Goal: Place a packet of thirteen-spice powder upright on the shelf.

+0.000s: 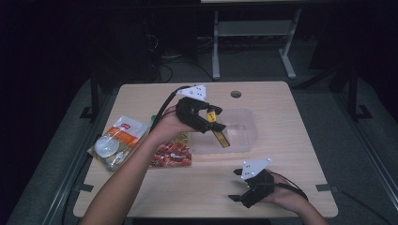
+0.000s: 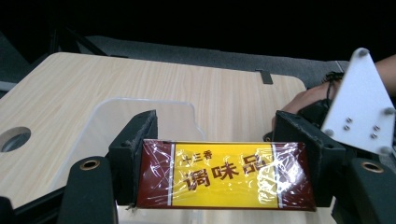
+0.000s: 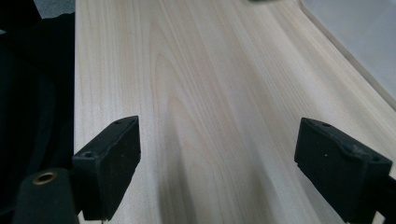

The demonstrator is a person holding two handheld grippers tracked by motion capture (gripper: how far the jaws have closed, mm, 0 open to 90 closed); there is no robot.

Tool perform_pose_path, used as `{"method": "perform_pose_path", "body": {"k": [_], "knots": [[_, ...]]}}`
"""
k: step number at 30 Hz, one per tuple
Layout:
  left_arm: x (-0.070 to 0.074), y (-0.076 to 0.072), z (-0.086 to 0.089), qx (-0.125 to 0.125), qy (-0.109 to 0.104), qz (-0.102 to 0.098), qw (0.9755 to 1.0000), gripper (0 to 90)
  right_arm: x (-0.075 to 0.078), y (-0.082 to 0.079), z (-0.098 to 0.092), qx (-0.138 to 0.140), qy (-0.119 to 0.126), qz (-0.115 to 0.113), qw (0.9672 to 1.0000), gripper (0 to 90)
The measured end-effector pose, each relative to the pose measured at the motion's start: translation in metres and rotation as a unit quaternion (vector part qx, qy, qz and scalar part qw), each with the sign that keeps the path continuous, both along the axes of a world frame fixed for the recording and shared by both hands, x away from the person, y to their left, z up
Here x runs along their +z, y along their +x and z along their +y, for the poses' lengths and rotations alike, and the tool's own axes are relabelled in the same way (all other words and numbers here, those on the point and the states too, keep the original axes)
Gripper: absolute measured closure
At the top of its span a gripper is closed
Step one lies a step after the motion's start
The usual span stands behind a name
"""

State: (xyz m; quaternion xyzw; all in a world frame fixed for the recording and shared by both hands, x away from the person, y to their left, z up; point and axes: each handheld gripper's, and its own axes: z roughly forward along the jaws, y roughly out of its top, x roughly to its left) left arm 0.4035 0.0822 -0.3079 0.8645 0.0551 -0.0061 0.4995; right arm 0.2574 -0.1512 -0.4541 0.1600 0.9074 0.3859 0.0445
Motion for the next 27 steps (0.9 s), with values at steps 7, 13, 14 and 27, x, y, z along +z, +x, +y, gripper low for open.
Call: {"method": "perform_pose_path", "body": {"k": [7,13,14,27], "knots": [[-0.002,0.015,-0.01,0.001,0.009,0.005,0.9999,31.7,-0.001,0.002,0.001,0.006,0.0,-0.003,1.0,14.3],[-0.002,0.028,-0.017,0.006,0.005,0.008,0.9999,31.7,-0.003,0.004,0.002,0.009,0.002,-0.002,1.0,14.3],[-0.003,0.03,-0.019,0.007,0.003,0.012,0.9999,31.7,-0.003,0.005,0.001,0.012,-0.001,-0.007,0.9999,14.2],[-0.007,0.047,-0.055,0.002,0.032,0.005,0.9995,31.7,-0.003,0.006,0.002,0.012,0.002,-0.01,0.9999,14.3]]}}
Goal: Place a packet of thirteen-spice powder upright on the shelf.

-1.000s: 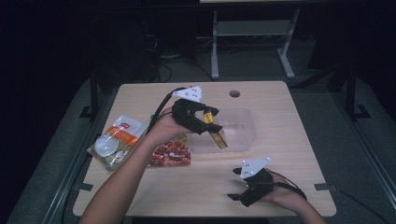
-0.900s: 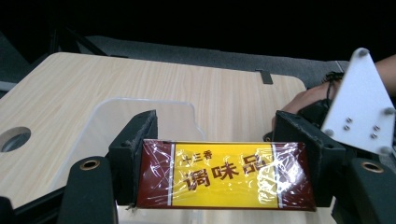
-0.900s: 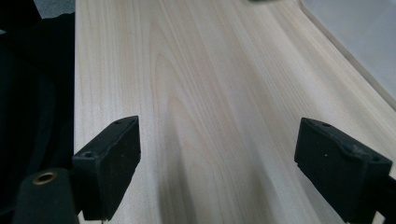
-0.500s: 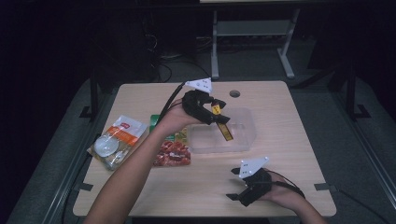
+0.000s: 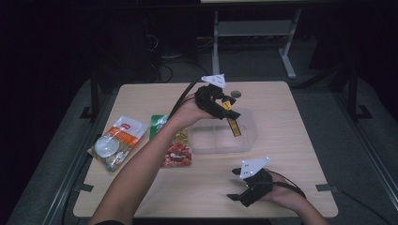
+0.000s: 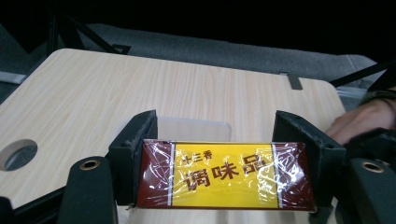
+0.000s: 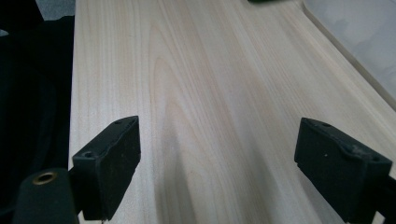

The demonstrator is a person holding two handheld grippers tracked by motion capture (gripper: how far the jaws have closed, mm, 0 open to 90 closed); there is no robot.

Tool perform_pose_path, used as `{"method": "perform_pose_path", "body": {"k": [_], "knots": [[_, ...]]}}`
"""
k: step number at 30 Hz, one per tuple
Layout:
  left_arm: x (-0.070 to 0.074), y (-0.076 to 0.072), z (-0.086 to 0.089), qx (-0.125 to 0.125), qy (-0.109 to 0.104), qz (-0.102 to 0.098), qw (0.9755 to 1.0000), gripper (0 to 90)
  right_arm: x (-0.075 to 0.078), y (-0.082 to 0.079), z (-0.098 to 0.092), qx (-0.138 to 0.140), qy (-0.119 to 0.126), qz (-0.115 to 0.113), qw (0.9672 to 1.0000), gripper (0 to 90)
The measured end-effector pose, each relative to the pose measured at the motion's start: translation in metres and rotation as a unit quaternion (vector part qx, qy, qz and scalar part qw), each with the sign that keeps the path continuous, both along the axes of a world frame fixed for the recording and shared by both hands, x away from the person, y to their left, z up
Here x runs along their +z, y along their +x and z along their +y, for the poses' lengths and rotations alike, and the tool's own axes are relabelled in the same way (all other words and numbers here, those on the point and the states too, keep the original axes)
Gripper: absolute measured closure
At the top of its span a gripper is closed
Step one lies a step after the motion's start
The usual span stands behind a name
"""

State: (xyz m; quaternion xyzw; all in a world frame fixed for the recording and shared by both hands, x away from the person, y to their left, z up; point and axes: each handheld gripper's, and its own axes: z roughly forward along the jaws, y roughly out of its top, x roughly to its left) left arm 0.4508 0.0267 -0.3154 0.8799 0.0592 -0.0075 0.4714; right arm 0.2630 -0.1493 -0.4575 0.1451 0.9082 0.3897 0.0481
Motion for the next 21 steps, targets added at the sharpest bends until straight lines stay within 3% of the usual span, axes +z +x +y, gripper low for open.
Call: {"method": "perform_pose_path", "body": {"k": [5,9,12,21], "knots": [[-0.001,0.007,-0.013,-0.001,0.008,-0.004,1.0,31.7,-0.002,0.0,0.002,0.008,-0.003,-0.002,1.0,14.3],[-0.001,0.012,-0.02,-0.001,-0.004,0.0,1.0,31.7,-0.002,0.0,0.004,0.008,-0.005,0.001,1.0,14.3],[0.0,0.015,-0.027,-0.009,0.003,-0.008,0.9999,31.6,-0.003,0.0,0.006,0.01,-0.006,0.003,0.9999,14.3],[-0.01,0.023,-0.045,-0.017,0.008,-0.015,0.9997,31.6,-0.003,0.001,0.004,0.005,-0.001,0.006,1.0,14.2]]}}
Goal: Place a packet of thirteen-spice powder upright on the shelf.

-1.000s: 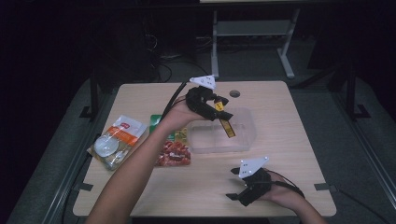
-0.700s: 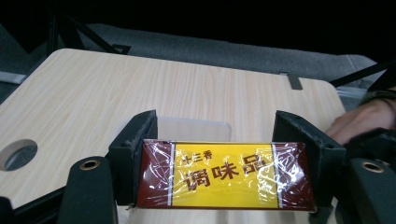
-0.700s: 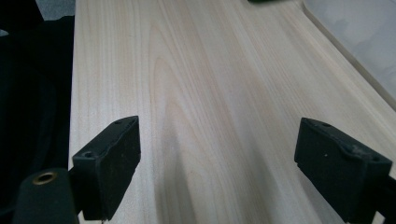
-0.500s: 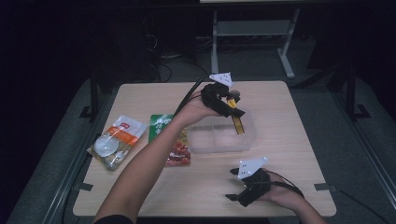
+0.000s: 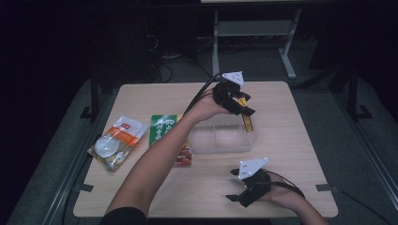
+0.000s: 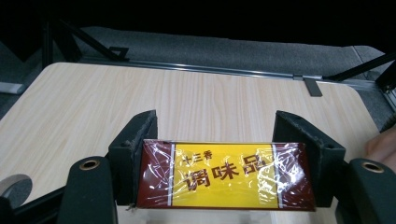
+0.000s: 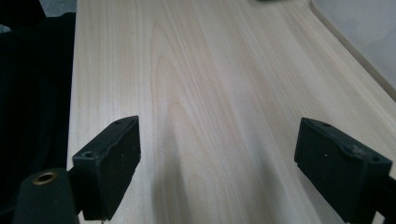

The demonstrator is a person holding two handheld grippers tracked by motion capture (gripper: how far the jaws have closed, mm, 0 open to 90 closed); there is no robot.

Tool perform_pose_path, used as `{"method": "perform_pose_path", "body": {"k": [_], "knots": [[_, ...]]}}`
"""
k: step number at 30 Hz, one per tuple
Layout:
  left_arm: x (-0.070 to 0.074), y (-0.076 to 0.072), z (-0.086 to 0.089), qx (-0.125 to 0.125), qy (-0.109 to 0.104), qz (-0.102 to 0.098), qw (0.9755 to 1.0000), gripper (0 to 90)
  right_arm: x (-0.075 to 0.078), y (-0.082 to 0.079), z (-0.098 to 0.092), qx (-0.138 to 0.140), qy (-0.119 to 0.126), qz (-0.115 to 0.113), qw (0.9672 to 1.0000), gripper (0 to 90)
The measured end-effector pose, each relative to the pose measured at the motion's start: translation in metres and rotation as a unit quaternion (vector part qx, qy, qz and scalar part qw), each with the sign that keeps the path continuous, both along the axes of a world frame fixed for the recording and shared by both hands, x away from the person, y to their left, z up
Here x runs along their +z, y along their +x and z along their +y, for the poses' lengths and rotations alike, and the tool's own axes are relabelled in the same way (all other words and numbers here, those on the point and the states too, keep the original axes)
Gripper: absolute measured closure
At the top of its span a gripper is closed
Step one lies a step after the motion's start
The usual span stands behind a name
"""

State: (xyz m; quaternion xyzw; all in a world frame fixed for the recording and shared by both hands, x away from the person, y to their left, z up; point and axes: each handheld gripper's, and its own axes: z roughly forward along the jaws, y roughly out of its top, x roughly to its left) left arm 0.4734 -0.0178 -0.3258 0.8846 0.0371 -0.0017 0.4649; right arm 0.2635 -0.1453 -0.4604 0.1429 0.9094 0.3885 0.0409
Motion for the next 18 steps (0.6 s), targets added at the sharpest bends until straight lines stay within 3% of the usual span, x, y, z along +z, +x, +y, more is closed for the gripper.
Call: {"method": "perform_pose_path", "body": {"k": [4,11,18], "knots": [[-0.006,0.004,-0.004,-0.001,0.019,-0.007,0.9998,31.5,0.0,0.001,-0.002,0.004,-0.001,-0.008,1.0,14.3],[-0.014,0.009,-0.009,0.0,0.024,-0.006,0.9997,31.4,0.0,0.002,-0.001,0.006,0.001,-0.009,0.9999,14.2],[-0.025,0.013,-0.016,-0.006,0.047,-0.005,0.9989,31.3,0.001,0.002,-0.001,0.0,0.008,-0.001,1.0,14.2]]}}
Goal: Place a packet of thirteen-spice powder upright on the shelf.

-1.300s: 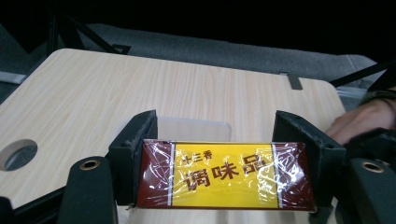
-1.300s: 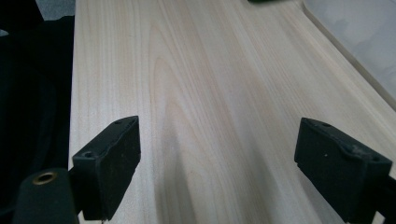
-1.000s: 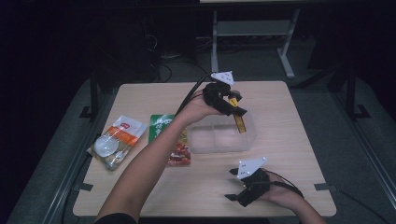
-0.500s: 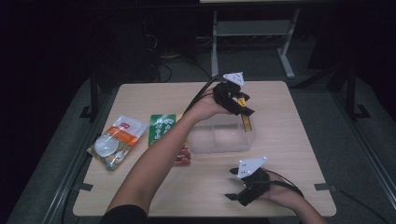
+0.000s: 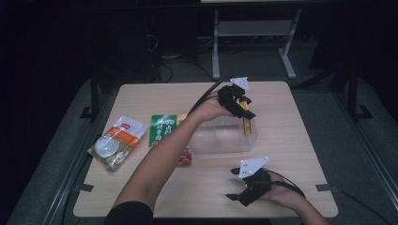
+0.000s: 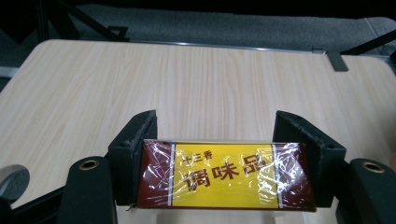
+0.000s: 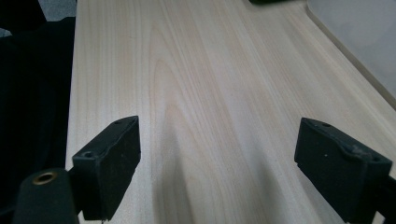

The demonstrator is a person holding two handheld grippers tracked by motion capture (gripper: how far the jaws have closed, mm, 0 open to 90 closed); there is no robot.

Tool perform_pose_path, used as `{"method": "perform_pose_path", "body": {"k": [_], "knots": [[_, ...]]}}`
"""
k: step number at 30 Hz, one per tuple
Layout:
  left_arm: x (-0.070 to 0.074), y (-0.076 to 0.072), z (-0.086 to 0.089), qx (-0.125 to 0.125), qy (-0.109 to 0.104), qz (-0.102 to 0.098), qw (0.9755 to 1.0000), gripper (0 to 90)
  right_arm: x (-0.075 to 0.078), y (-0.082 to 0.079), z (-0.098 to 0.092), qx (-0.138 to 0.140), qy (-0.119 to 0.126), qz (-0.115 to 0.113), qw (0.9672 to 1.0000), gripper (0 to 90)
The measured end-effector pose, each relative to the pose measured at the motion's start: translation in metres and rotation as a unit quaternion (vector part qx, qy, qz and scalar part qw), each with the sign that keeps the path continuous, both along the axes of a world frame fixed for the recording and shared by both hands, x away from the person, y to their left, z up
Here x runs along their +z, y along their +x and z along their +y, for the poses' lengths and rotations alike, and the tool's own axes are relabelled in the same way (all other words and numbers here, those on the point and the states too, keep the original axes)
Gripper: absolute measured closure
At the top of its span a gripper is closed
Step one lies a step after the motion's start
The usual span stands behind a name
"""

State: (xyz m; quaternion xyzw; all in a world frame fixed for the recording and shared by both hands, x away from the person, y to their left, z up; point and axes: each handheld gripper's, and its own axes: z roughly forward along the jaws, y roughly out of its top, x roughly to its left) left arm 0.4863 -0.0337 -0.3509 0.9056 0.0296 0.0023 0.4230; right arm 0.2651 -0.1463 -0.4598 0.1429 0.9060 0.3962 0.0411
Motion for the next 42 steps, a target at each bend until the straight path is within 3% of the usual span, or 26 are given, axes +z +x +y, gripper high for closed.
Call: {"method": "perform_pose_path", "body": {"k": [9,24,26,32,42], "knots": [[-0.014,0.004,-0.005,-0.005,0.021,0.005,0.9997,31.2,0.0,0.002,-0.001,0.004,-0.001,-0.005,1.0,14.2],[-0.025,0.006,-0.012,-0.008,0.025,0.017,0.9995,30.8,0.001,0.002,-0.003,0.0,0.001,-0.006,1.0,14.1],[-0.025,0.006,-0.012,-0.007,0.017,0.022,0.9996,30.4,0.001,0.001,-0.003,-0.001,0.002,-0.004,1.0,14.1],[-0.019,0.009,-0.01,0.005,-0.013,0.041,0.999,19.2,0.001,0.0,-0.003,-0.004,0.004,0.001,1.0,14.1],[0.012,0.001,0.01,0.009,-0.028,0.023,0.9993,13.6,0.001,0.0,-0.003,-0.005,0.002,0.001,1.0,14.1]]}}
